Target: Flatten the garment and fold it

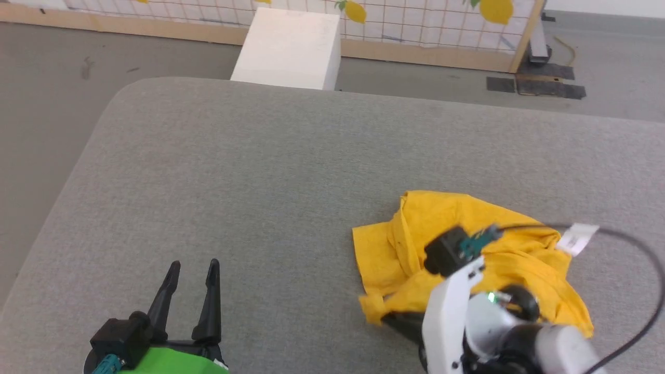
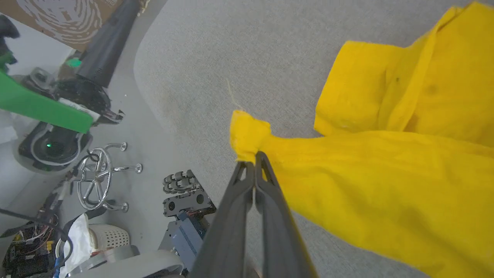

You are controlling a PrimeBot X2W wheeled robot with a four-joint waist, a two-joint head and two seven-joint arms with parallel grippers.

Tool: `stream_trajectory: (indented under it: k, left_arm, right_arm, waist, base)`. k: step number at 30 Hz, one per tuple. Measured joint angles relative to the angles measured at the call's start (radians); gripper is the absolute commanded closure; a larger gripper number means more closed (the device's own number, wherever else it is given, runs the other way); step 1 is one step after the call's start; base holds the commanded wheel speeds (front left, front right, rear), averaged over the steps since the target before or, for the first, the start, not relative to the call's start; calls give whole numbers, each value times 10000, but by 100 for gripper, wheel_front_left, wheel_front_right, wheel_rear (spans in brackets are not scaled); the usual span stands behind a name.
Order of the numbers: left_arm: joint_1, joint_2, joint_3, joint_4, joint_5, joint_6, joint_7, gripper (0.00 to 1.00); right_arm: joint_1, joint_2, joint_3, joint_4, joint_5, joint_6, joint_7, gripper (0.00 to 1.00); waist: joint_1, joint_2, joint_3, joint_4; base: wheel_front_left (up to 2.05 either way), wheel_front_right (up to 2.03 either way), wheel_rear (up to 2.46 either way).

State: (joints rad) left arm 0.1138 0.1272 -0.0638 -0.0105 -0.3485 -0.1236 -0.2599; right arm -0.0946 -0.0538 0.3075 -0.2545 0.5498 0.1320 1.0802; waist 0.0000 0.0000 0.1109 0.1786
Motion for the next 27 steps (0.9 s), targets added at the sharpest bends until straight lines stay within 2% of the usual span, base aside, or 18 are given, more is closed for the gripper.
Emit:
stream_trajectory:
  k: [6, 7, 8, 9, 10, 14, 16, 19, 23, 27]
  left_arm:
    - [-36, -10, -157, 58, -6, 0, 2, 0]
    - [-55, -10, -173, 77, -10, 0, 2, 0]
    - [-93, -10, -199, 115, -23, 0, 2, 0]
    - [-133, -10, -221, 151, -36, 0, 2, 0]
    - [-157, -8, -232, 171, -38, 0, 2, 0]
    - [-226, -10, -236, 217, -86, 0, 2, 0]
    - [-220, -27, -196, 253, -94, 0, 2, 0]
    - [-213, -61, -173, 253, -96, 0, 2, 0]
    - [-213, -98, -169, 238, -96, 0, 2, 0]
    - [-221, -117, -228, 194, -109, 0, 2, 0]
  right_arm:
    - [-66, -355, 424, 2880, -1569, 0, -1990, 99]
    - [-149, -332, 418, 3225, -1682, 0, -2228, 88]
    - [-291, -341, 474, 3618, -1814, 0, -2429, 68]
    - [-461, -339, 525, 3935, -1898, 0, -2587, 55]
    - [-598, -322, 548, 4111, -1908, 0, -2673, 0]
    - [-1326, -272, 790, 4188, -1653, 0, -2755, 0]
    - [-1952, -276, 941, 3273, -928, 0, -2211, 0]
    - [-2299, -251, 550, 2364, -458, 0, -1854, 0]
    - [-2899, -499, -282, 1659, -901, 0, -1779, 0]
    - [-3071, -999, -1024, 1812, -1705, 0, -1544, 0]
  waist:
    - [0, 0, 130, 246]
    - [0, 0, 160, 275]
    - [0, 0, 190, 314]
    - [0, 0, 218, 351]
    - [0, 0, 237, 376]
    - [0, 0, 262, 416]
    - [0, 0, 183, 346]
    - [0, 0, 136, 267]
    - [0, 0, 166, 187]
    - [0, 0, 324, 185]
  base:
    - [0, 0, 0]
    - [0, 0, 0]
    - [0, 0, 0]
    - [0, 0, 0]
    - [0, 0, 0]
    - [0, 0, 0]
    - [0, 0, 0]
    - [0, 0, 0]
    - [0, 0, 0]
    - [0, 0, 0]
